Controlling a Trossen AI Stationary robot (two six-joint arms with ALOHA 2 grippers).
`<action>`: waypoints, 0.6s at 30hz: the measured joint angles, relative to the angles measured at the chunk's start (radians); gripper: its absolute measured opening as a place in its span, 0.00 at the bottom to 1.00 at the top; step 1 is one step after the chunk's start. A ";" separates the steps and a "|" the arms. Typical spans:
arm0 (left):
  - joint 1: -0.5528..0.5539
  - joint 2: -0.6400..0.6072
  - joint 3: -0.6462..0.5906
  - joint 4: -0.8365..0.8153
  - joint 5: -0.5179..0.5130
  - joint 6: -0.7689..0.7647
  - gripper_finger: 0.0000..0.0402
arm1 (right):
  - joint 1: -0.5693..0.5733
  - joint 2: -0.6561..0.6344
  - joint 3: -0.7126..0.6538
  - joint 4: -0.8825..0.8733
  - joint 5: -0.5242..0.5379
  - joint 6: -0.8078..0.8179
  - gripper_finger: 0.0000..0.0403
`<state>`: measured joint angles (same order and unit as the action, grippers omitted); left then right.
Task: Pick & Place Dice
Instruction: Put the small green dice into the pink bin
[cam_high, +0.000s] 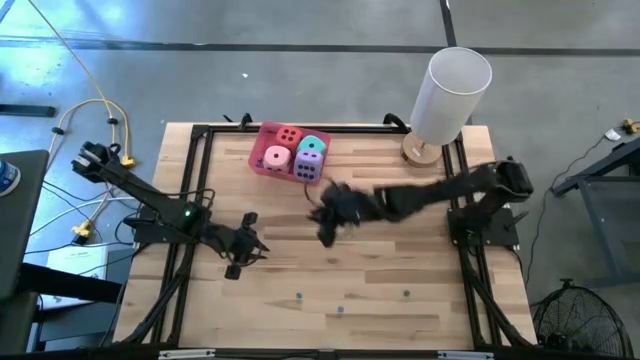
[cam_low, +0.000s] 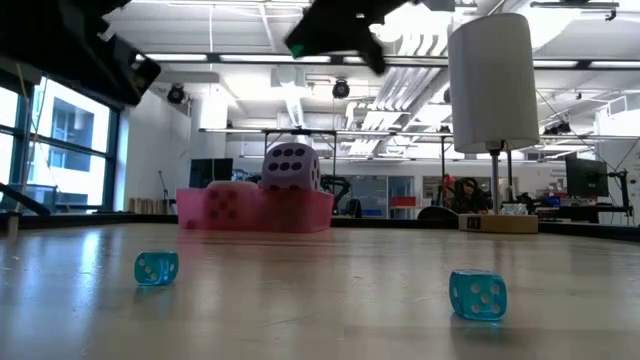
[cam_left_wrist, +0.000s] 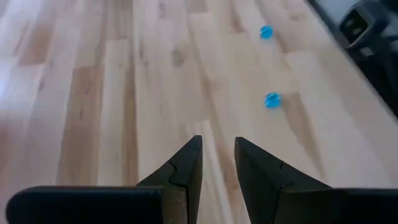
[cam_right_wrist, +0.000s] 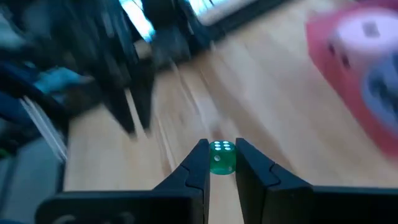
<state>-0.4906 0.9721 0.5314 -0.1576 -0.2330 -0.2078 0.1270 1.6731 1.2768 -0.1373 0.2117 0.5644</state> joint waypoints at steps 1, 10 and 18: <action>-0.012 -0.001 -0.017 0.012 -0.026 -0.008 0.22 | -0.038 0.024 0.026 0.027 -0.051 -0.024 0.09; -0.057 -0.006 -0.112 0.099 -0.141 -0.026 0.22 | -0.219 0.358 0.451 -0.078 -0.272 -0.162 0.09; -0.071 -0.006 -0.113 0.110 -0.140 0.057 0.22 | -0.313 0.539 0.787 -0.345 -0.118 -0.221 0.09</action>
<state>-0.5617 0.9657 0.4187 -0.0472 -0.3731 -0.1513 -0.1863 2.2124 2.0636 -0.4818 0.0940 0.3432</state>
